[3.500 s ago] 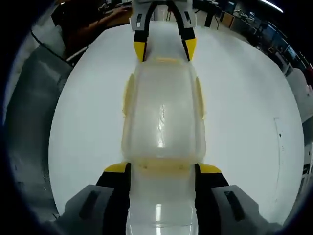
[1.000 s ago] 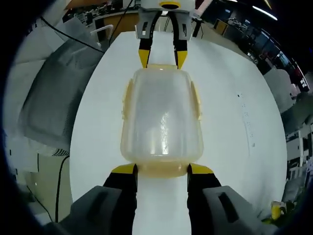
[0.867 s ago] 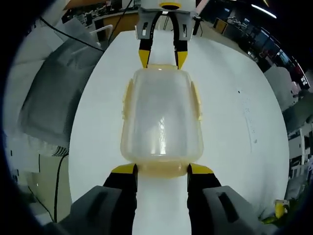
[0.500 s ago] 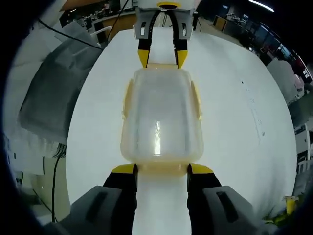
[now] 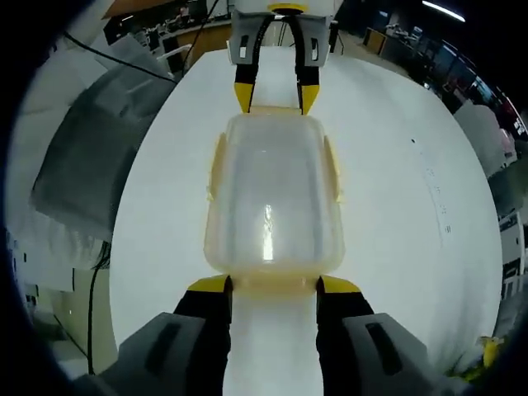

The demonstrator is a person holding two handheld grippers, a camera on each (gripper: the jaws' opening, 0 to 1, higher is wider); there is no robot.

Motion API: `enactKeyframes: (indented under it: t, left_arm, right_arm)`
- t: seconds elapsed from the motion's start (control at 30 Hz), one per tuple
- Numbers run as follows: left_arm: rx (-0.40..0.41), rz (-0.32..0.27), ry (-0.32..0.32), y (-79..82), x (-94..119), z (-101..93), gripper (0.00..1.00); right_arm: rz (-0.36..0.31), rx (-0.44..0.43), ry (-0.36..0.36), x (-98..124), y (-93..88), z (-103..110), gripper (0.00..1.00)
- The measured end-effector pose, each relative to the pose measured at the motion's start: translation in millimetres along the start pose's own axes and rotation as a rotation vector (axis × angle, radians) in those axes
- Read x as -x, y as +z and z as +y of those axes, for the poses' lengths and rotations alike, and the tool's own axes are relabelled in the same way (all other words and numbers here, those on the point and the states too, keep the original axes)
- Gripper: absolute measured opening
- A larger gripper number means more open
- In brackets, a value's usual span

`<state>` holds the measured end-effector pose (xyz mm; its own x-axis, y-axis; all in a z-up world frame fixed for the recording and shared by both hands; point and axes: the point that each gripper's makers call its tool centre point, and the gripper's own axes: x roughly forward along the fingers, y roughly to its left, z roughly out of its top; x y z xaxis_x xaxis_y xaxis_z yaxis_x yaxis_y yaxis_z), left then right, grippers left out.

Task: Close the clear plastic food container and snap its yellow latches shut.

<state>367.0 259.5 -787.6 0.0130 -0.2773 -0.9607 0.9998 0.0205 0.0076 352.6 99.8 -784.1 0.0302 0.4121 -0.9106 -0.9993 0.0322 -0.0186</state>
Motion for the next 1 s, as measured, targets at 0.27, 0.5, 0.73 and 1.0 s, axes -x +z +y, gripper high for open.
enactKeyframes:
  t: [0.27, 0.5, 0.73, 1.0]
  left_arm:
    - [0.010, -0.006, 0.000, 3.9, -3, -0.5, 0.36]
    - [0.004, 0.010, -0.006, 3.1, -7, -3.9, 0.36]
    - [0.011, 0.001, -0.008, 3.5, -7, -5.5, 0.36]
    - [0.008, 0.013, 0.004, -12.4, -18, -6.9, 0.37]
  right_arm:
    - [0.021, 0.002, 0.006, -6, -7.4, 2, 0.38]
    - [0.027, -0.004, 0.010, -7, -8.8, 4, 0.38]
    - [0.017, -0.013, 0.018, -7, -9.7, 4, 0.38]
    - [0.129, -0.135, 0.077, -16, -38.6, 18, 0.44]
